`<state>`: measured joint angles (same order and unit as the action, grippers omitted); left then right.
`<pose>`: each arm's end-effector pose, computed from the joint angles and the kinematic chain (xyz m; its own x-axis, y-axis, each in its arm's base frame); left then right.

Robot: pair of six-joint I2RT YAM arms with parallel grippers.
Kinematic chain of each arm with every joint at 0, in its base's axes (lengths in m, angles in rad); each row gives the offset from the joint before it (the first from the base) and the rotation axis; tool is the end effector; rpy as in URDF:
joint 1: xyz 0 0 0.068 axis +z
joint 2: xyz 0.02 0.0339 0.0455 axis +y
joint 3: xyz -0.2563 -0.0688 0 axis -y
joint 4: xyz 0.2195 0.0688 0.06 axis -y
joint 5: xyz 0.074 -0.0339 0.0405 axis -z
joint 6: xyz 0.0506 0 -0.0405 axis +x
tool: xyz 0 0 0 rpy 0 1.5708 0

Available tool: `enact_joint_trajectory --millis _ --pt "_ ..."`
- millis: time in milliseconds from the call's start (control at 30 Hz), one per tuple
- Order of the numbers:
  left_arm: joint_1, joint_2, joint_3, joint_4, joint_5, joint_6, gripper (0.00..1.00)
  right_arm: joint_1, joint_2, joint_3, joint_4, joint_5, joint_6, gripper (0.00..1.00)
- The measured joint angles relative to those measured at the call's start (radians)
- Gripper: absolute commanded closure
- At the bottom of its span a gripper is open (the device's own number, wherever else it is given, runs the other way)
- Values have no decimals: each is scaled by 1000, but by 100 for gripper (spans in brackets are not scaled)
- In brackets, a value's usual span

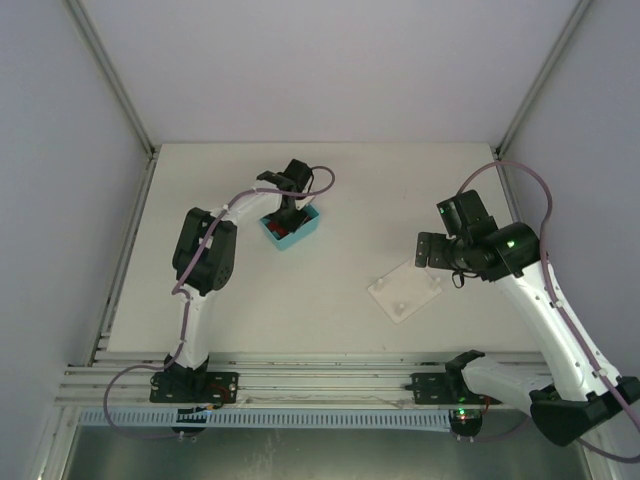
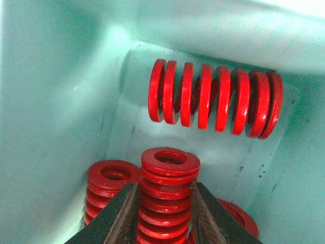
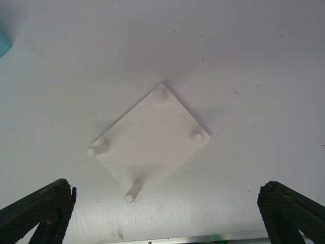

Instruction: Install the large spring

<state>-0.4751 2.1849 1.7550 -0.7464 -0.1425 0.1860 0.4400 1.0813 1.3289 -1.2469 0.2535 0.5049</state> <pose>0.3945 -0.1948 0.1715 -0.7320 0.5824 -0.3535 0.5491 0.8115 0.1999 0.1539 0.0584 0.3482 -0.8061 0.1381 -0.5754 0.1146 0.9904 0.0770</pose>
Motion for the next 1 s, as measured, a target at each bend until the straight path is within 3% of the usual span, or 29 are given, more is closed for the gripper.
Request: enact_joint_trajectory --millis 367,733,867,1000 --pt "4 -6 -7 -39 -8 -9 67 0 13 11 2 0 -4 1" --pt "13 -18 -34 -26 -2 -2 59 0 36 26 4 -1 -13 1" --pt "13 -18 -39 -7 8 -1 62 0 37 30 4 0 -13 1" --pt "13 -18 -54 29 25 2 71 0 37 30 4 0 -13 1"
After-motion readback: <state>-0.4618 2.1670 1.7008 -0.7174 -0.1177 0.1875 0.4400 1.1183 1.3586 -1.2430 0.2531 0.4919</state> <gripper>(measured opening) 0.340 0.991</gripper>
